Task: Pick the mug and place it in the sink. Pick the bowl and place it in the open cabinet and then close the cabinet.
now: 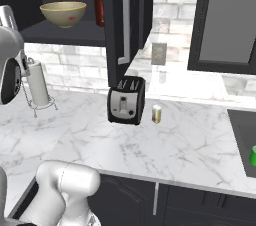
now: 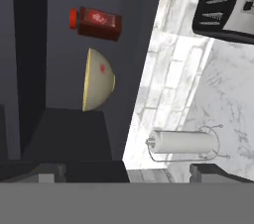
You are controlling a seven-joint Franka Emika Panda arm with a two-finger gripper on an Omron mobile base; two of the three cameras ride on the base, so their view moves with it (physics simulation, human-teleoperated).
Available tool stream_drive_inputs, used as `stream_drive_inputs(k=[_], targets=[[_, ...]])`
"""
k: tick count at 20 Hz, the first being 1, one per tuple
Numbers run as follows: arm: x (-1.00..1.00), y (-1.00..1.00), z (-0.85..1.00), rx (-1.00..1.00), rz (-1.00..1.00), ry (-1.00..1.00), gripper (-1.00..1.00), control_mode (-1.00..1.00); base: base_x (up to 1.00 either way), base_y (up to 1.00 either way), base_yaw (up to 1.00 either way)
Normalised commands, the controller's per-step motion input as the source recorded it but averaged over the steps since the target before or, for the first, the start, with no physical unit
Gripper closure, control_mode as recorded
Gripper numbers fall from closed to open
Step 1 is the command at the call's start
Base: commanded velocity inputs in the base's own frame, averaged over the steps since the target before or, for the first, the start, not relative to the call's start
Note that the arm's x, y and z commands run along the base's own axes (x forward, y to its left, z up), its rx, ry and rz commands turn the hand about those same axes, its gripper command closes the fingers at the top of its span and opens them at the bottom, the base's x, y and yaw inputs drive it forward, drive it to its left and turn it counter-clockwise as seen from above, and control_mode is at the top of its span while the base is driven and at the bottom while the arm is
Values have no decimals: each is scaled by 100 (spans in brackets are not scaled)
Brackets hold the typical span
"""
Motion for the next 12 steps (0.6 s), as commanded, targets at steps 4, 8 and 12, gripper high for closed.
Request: stream_drive_inputs(k=[4,8,12], targets=[[-62,2,0,1,0,-8,-100,-100,0,0,0],[-59,10,0,0,-4,-10,-100,-100,0,0,0],[-52,3,4,5,-2,-4,-100,-100,0,0,0]])
